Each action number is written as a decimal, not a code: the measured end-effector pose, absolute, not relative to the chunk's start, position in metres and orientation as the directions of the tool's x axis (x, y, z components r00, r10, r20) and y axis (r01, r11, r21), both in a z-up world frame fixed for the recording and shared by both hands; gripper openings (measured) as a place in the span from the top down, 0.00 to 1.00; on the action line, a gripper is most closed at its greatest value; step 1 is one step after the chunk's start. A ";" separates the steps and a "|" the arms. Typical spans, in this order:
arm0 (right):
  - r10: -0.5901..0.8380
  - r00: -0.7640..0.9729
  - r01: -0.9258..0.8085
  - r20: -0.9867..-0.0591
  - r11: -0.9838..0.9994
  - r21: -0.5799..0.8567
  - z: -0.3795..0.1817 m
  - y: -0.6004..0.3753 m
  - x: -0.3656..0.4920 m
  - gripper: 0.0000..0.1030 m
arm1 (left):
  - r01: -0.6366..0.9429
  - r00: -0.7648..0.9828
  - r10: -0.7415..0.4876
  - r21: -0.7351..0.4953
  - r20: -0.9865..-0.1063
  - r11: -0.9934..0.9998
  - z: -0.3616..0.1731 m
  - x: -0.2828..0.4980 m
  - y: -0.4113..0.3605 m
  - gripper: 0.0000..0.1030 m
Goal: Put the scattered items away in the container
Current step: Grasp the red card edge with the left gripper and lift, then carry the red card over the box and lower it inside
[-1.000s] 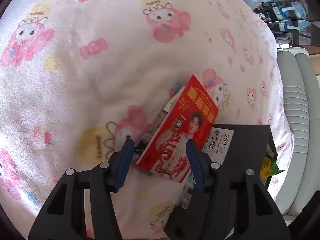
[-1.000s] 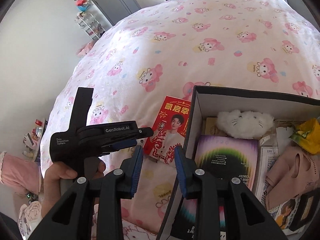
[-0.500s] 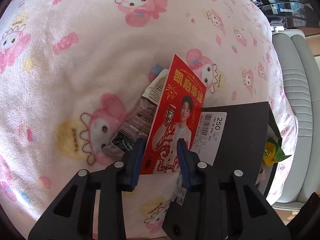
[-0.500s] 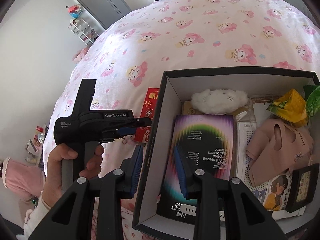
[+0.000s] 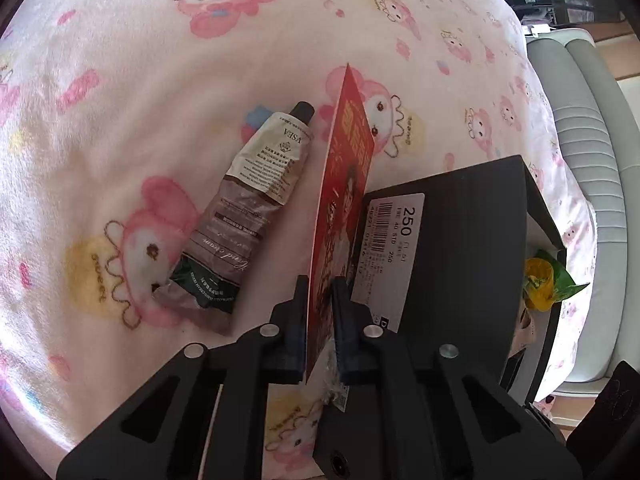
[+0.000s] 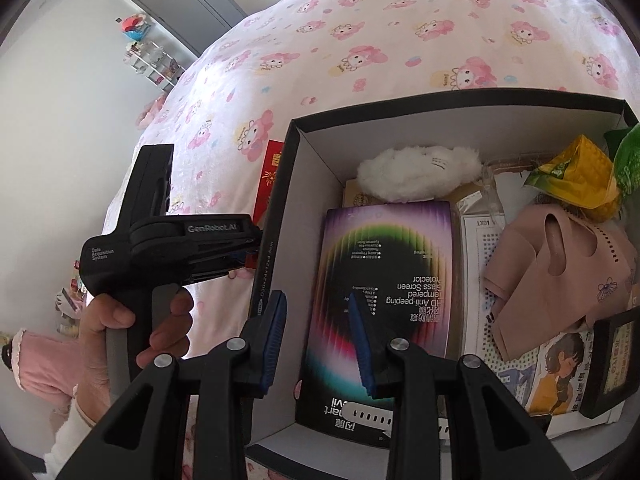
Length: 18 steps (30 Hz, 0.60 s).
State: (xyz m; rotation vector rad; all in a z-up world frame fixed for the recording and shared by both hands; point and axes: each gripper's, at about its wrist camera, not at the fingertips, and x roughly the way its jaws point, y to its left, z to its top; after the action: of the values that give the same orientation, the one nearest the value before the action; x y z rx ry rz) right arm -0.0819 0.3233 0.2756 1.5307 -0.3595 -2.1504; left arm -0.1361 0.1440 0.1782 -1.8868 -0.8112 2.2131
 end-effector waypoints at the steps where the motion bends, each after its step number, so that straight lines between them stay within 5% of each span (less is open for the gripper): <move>1: -0.520 -0.262 0.221 -0.813 -0.852 0.474 0.274 0.325 -0.081 0.72 | 0.234 -0.227 0.445 -0.492 -0.866 -0.838 0.182 -0.134 0.144 0.98; 10: -0.501 -0.290 0.184 -0.815 -0.865 0.467 0.286 0.377 -0.054 0.72 | 0.197 -0.441 0.584 -0.708 -0.682 -0.678 0.236 -0.066 0.106 1.00; 18: -0.488 -0.326 0.138 -0.810 -0.872 0.470 0.296 0.436 -0.020 0.72 | 0.110 -0.549 0.611 -0.774 -0.571 -0.624 0.287 -0.012 0.118 0.98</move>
State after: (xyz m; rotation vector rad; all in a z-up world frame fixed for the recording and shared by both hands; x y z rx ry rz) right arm -0.0204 0.4358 0.2955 1.5311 -0.4485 -2.2359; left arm -0.0124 0.1183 0.2868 -1.2774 -1.1510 2.2350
